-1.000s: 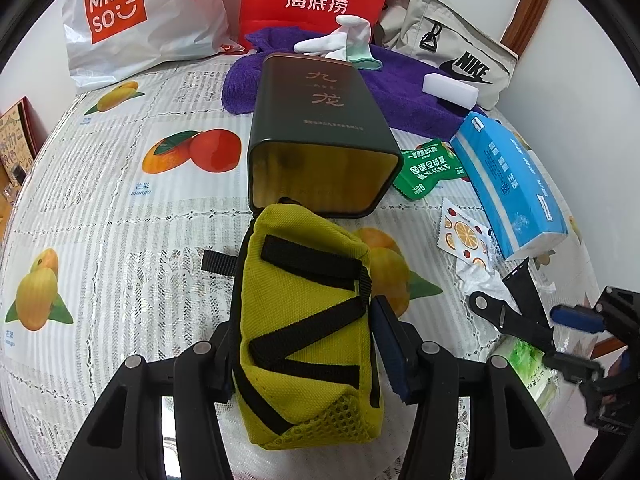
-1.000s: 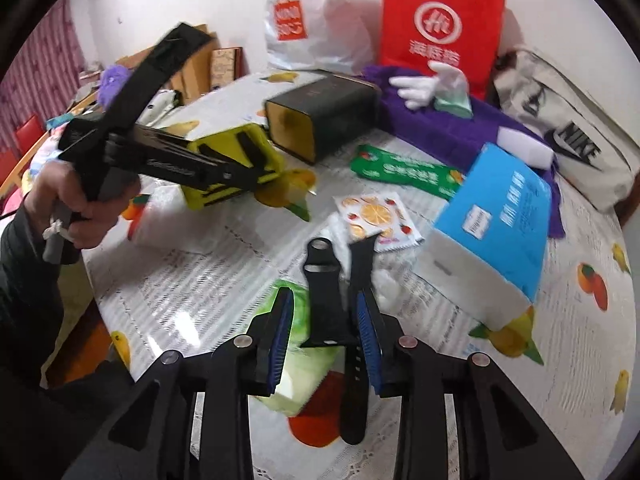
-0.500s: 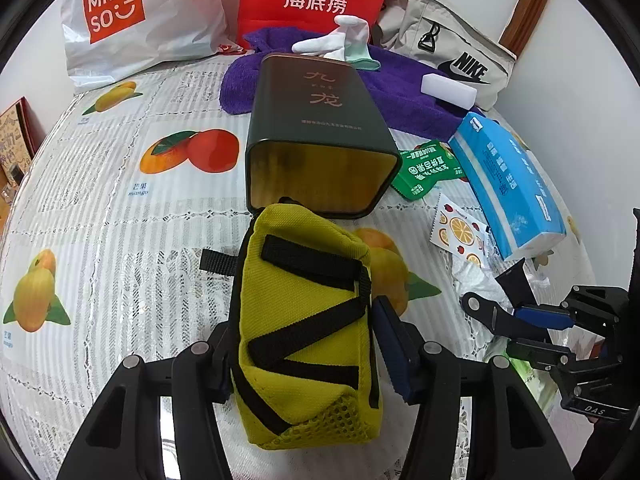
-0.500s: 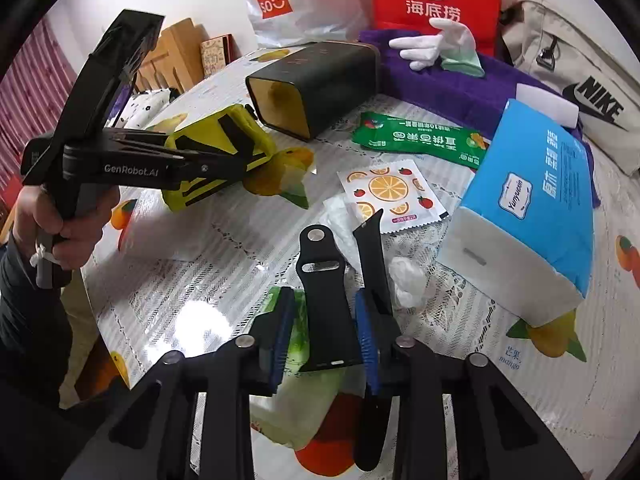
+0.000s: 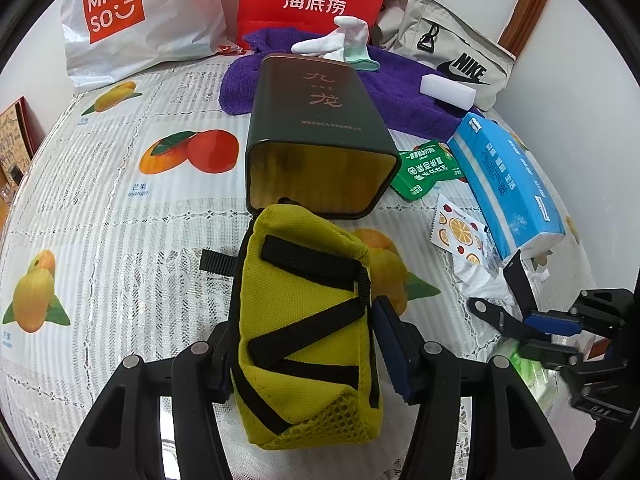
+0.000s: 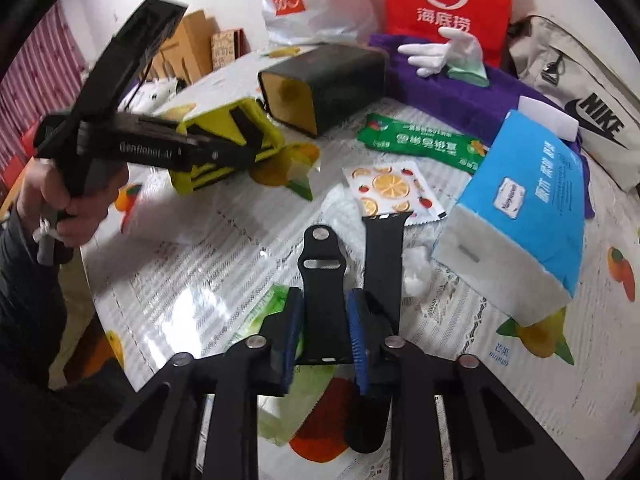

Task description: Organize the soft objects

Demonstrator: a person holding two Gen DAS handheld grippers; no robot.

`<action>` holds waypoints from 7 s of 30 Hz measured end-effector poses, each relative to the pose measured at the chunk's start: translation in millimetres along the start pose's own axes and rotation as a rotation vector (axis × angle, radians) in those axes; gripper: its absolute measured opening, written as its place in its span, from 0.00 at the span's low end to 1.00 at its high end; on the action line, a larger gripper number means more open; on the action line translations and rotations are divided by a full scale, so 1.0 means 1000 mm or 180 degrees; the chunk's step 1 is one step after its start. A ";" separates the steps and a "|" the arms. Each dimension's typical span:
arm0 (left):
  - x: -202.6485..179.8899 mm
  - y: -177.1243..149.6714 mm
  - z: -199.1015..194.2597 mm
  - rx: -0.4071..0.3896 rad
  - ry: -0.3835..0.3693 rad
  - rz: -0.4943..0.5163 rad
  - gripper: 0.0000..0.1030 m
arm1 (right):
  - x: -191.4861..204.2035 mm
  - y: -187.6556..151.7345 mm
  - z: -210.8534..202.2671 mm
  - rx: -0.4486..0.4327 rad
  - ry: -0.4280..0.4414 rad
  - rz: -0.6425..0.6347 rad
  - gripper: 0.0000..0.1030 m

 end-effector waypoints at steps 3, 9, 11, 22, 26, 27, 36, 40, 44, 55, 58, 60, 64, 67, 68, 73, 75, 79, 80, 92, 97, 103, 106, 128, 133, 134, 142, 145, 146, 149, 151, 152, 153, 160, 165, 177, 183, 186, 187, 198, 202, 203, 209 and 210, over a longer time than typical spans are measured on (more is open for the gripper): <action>0.000 0.001 -0.001 -0.0005 0.0015 0.0002 0.54 | -0.002 0.007 -0.013 -0.0163 0.0031 0.0088 0.21; 0.000 0.000 0.000 0.0009 0.0006 -0.0006 0.54 | -0.013 0.001 -0.025 -0.0152 -0.0107 0.0204 0.21; 0.000 0.000 -0.001 0.0009 -0.0002 -0.0025 0.54 | -0.020 -0.003 -0.031 -0.0174 -0.0226 0.0226 0.21; -0.001 0.000 -0.001 0.0028 0.0027 -0.0007 0.54 | -0.034 -0.025 -0.029 -0.0042 -0.0192 0.0446 0.25; -0.002 0.000 0.000 0.0042 0.0044 0.0021 0.56 | -0.036 -0.019 -0.018 0.0007 -0.0190 0.0468 0.37; -0.002 -0.001 0.000 0.0044 0.0043 0.0027 0.56 | -0.035 -0.019 -0.013 0.0043 -0.0214 0.0435 0.40; -0.001 -0.001 -0.001 0.0041 0.0017 0.0015 0.56 | -0.033 -0.014 0.007 0.0159 -0.0053 0.0657 0.21; -0.002 0.001 -0.002 0.0028 0.0003 -0.0012 0.56 | -0.031 -0.013 0.004 0.0107 -0.0030 0.0689 0.15; -0.002 0.000 -0.005 0.0011 0.0028 -0.0018 0.55 | -0.029 -0.011 -0.002 0.0040 -0.0033 0.0677 0.08; 0.002 -0.004 -0.021 -0.0071 0.0127 -0.0030 0.47 | -0.046 -0.017 -0.029 -0.0134 -0.0308 0.0631 0.04; 0.005 -0.007 -0.027 -0.0090 0.0147 -0.0074 0.47 | -0.053 -0.021 -0.038 -0.0157 -0.0416 0.0649 0.04; 0.009 -0.009 -0.031 -0.0110 0.0151 -0.0131 0.47 | -0.060 -0.026 -0.044 -0.0174 -0.0483 0.0701 0.04; 0.019 -0.011 -0.039 -0.0158 0.0141 -0.0287 0.47 | -0.076 -0.033 -0.057 -0.0228 -0.0641 0.0814 0.04; 0.022 -0.006 -0.048 -0.0229 0.0170 -0.0322 0.47 | -0.087 -0.031 -0.069 -0.0319 -0.0748 0.0845 0.04; 0.023 -0.004 -0.050 -0.0252 0.0206 -0.0318 0.47 | -0.090 -0.029 -0.071 -0.0337 -0.0774 0.0844 0.04; 0.016 0.016 -0.060 -0.0351 0.0243 -0.0266 0.47 | -0.101 -0.014 -0.082 -0.0488 -0.0800 0.0830 0.04; 0.011 0.026 -0.063 -0.0379 0.0250 -0.0244 0.47 | -0.101 -0.002 -0.084 -0.0564 -0.0763 0.0801 0.04; -0.002 0.047 -0.069 -0.0463 0.0204 -0.0187 0.47 | -0.098 0.022 -0.086 -0.0702 -0.0659 0.0764 0.04; -0.006 0.053 -0.070 -0.0481 0.0195 -0.0167 0.47 | -0.097 0.029 -0.087 -0.0739 -0.0638 0.0742 0.04; -0.062 0.109 -0.057 -0.0518 -0.0109 0.0067 0.47 | -0.098 0.093 -0.084 -0.0969 -0.0395 0.0608 0.04; -0.080 0.126 -0.044 -0.0489 -0.0204 0.0159 0.47 | -0.104 0.116 -0.079 -0.1046 -0.0352 0.0599 0.04; -0.070 0.145 -0.030 -0.0480 -0.0153 0.0130 0.47 | -0.123 0.137 -0.068 -0.1065 -0.0465 0.0600 0.04; -0.051 0.153 -0.023 -0.0465 -0.0055 0.0078 0.47 | -0.137 0.143 -0.061 -0.1032 -0.0539 0.0624 0.04; 0.010 0.207 0.038 -0.0396 0.0137 -0.0047 0.47 | -0.209 0.170 -0.007 -0.0821 -0.0897 0.0654 0.04; 0.004 0.218 0.057 -0.0362 0.0047 -0.0055 0.47 | -0.212 0.179 0.010 -0.0787 -0.0865 0.0583 0.04; 0.002 0.220 0.062 -0.0349 0.0020 -0.0064 0.47 | -0.212 0.180 0.015 -0.0776 -0.0845 0.0578 0.04; -0.008 0.230 0.091 -0.0194 -0.0063 -0.0032 0.47 | -0.208 0.184 0.049 -0.0620 -0.0714 0.0508 0.04; -0.011 0.232 0.104 -0.0115 -0.0129 -0.0051 0.47 | -0.206 0.184 0.064 -0.0515 -0.0660 0.0480 0.04; -0.013 0.233 0.108 -0.0082 -0.0157 -0.0059 0.47 | -0.206 0.183 0.068 -0.0475 -0.0648 0.0466 0.04; -0.018 0.234 0.119 -0.0015 -0.0189 -0.0047 0.47 | -0.205 0.182 0.079 -0.0381 -0.0623 0.0447 0.04; -0.020 0.235 0.126 0.0017 -0.0179 -0.0035 0.47 | -0.206 0.181 0.085 -0.0334 -0.0617 0.0447 0.04; -0.021 0.236 0.130 0.0043 -0.0163 -0.0023 0.47 | -0.207 0.180 0.088 -0.0314 -0.0613 0.0459 0.04; -0.021 0.236 0.134 0.0069 -0.0152 -0.0016 0.47 | -0.209 0.180 0.090 -0.0293 -0.0607 0.0478 0.04; -0.017 0.232 0.147 0.0180 -0.0166 -0.0086 0.49 | -0.215 0.175 0.101 -0.0119 -0.0597 0.0517 0.05; -0.018 0.231 0.147 0.0231 -0.0151 -0.0075 0.52 | -0.216 0.174 0.104 -0.0072 -0.0579 0.0521 0.05; -0.015 0.234 0.121 0.0157 -0.0008 -0.0088 0.79 | -0.203 0.184 0.071 -0.0362 -0.0586 0.0437 0.55; -0.002 0.237 0.085 -0.0023 0.0103 -0.0119 0.79 | -0.197 0.181 0.042 -0.0467 -0.0646 0.0478 0.56; 0.002 0.237 0.066 -0.0118 0.0126 -0.0144 0.79 | -0.190 0.179 0.026 -0.0527 -0.0671 0.0501 0.56; -0.001 0.237 0.061 -0.0154 0.0133 -0.0146 0.79 | -0.188 0.178 0.021 -0.0544 -0.0679 0.0508 0.56; -0.009 0.189 -0.012 -0.0328 0.0182 -0.0147 0.79 | -0.142 0.140 -0.040 -0.0701 -0.0720 0.0563 0.58; -0.005 0.162 -0.035 -0.0320 0.0175 -0.0243 0.79 | -0.120 0.117 -0.059 -0.0737 -0.0691 0.0574 0.58; -0.003 0.152 -0.040 -0.0298 0.0174 -0.0291 0.79 | -0.116 0.112 -0.062 -0.0742 -0.0693 0.0572 0.58; 0.005 0.103 -0.063 -0.0278 0.0176 -0.0471 0.79 | -0.092 0.069 -0.084 -0.0787 -0.0642 0.0573 0.58; 0.005 0.095 -0.066 -0.0277 0.0179 -0.0502 0.79 | -0.090 0.064 -0.085 -0.0784 -0.0632 0.0562 0.58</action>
Point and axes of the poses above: each gripper's, at about its wrist camera, not at the fingertips, and z roughly the way its jaws point, x to its left, y to its top, the point moved 7 cm from there along z, roughly the way its jaws point, and after that the axes turned 8 degrees about -x, right-handed, at the moved point
